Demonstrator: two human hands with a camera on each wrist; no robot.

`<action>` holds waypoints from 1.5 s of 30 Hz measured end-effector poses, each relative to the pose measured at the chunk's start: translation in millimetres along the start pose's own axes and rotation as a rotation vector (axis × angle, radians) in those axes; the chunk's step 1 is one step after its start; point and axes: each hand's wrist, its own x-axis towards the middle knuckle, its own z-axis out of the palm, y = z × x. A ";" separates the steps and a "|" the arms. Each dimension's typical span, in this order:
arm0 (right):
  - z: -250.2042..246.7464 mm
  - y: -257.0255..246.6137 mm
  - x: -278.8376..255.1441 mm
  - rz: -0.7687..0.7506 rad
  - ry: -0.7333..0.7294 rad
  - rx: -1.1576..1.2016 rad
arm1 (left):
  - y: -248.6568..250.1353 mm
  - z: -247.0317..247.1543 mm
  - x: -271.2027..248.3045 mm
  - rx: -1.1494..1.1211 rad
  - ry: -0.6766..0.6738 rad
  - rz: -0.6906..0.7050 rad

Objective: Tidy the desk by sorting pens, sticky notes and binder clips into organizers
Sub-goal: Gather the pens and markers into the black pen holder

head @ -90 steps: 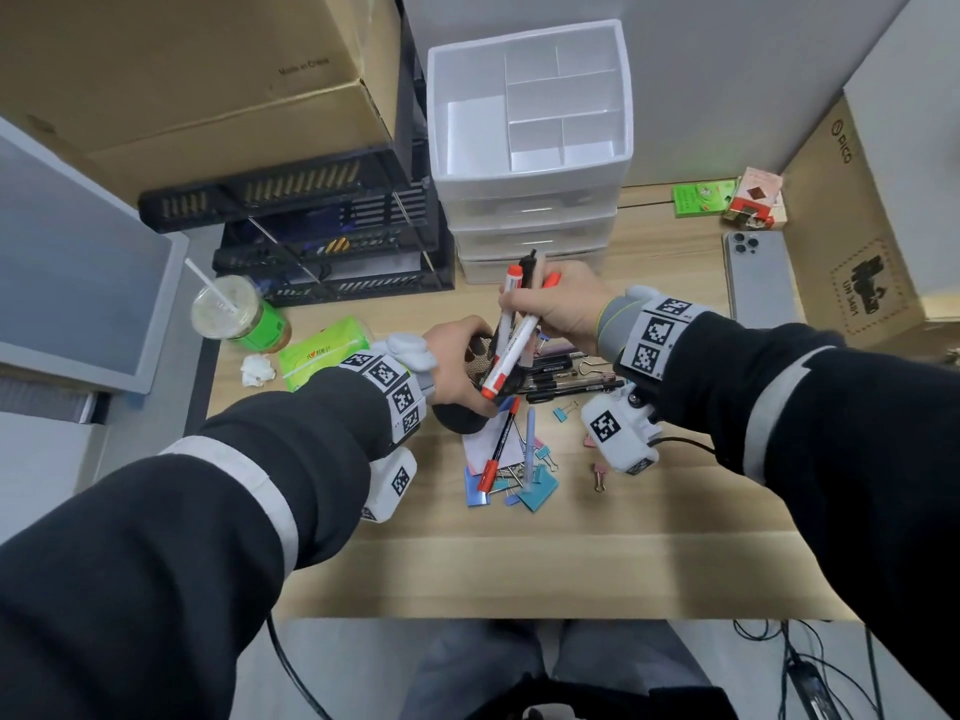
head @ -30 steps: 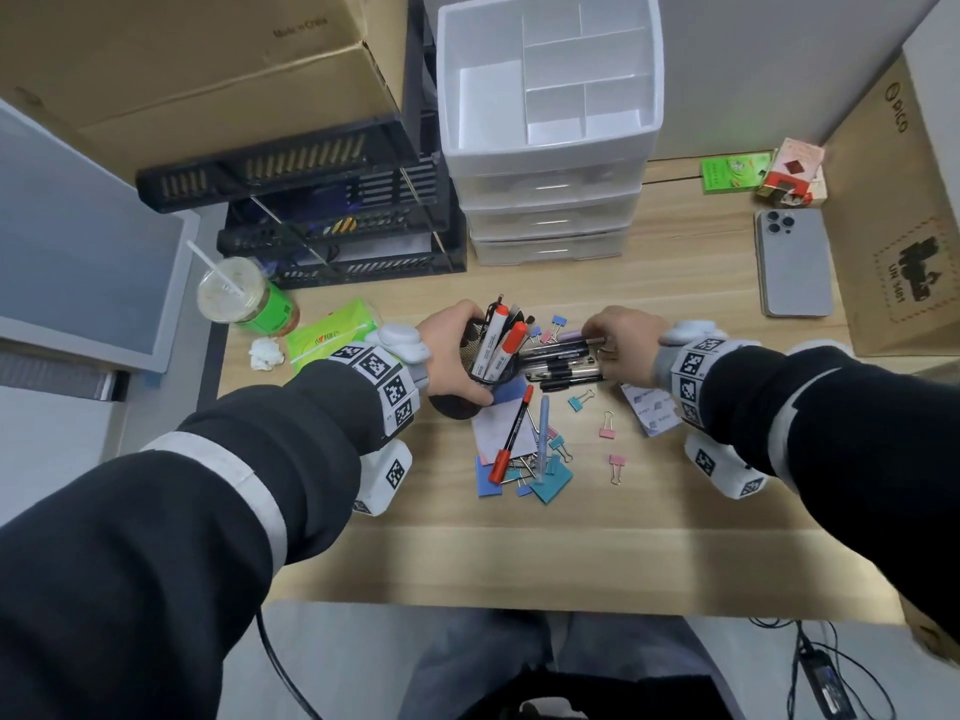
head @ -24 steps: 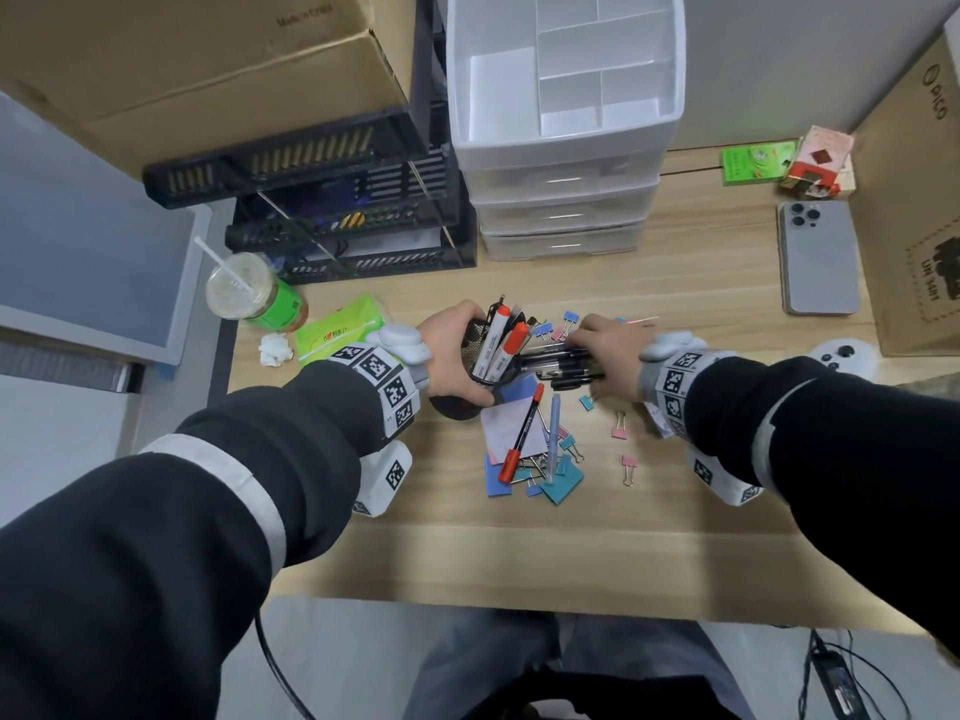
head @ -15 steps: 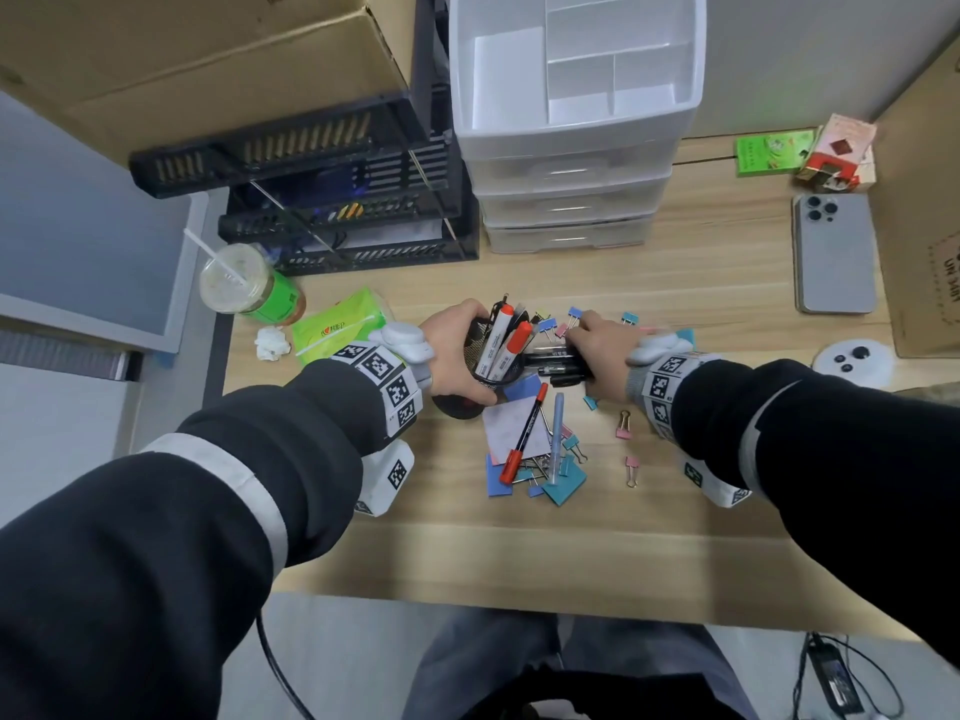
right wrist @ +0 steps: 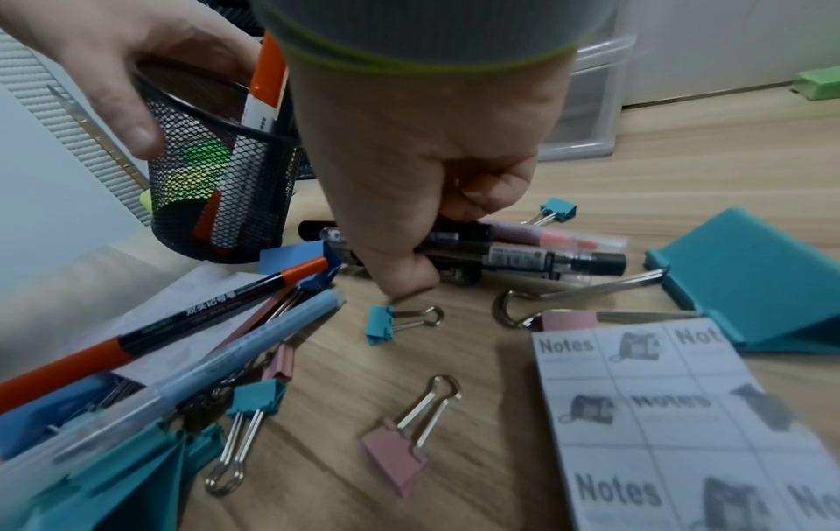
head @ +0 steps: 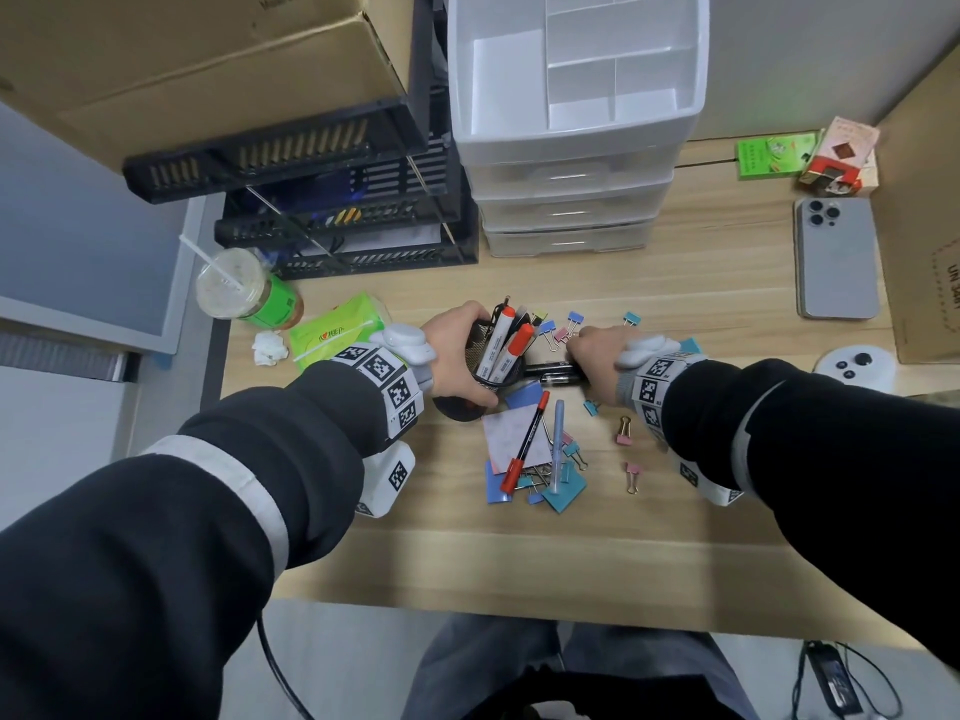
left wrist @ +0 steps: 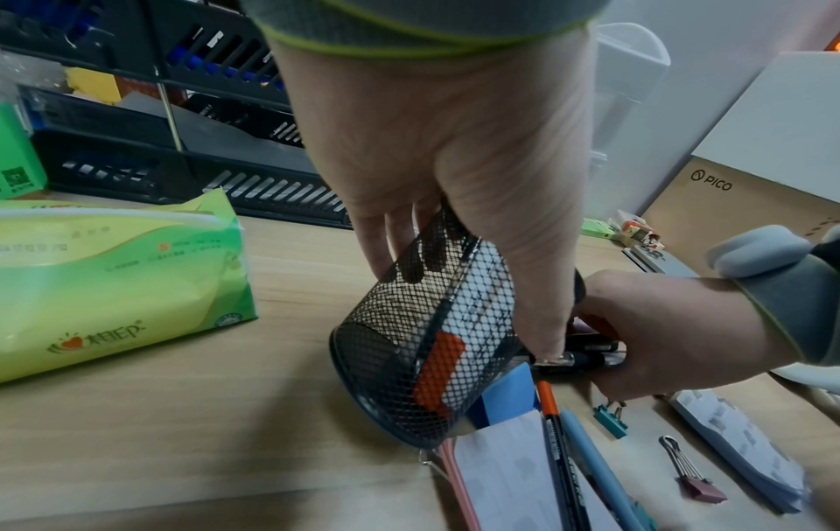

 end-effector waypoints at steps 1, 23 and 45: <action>0.1 0.2 0.3 0.003 -0.003 -0.010 | -0.1 0.4 0.2 -0.001 -0.003 -0.001; -26.2 32.4 -38.6 0.024 0.063 0.064 | 12.4 -3.9 -5.7 0.057 -0.002 -0.020; -91.6 -22.2 -61.7 -0.203 0.424 1.307 | 36.9 3.7 -16.6 0.045 0.000 -0.027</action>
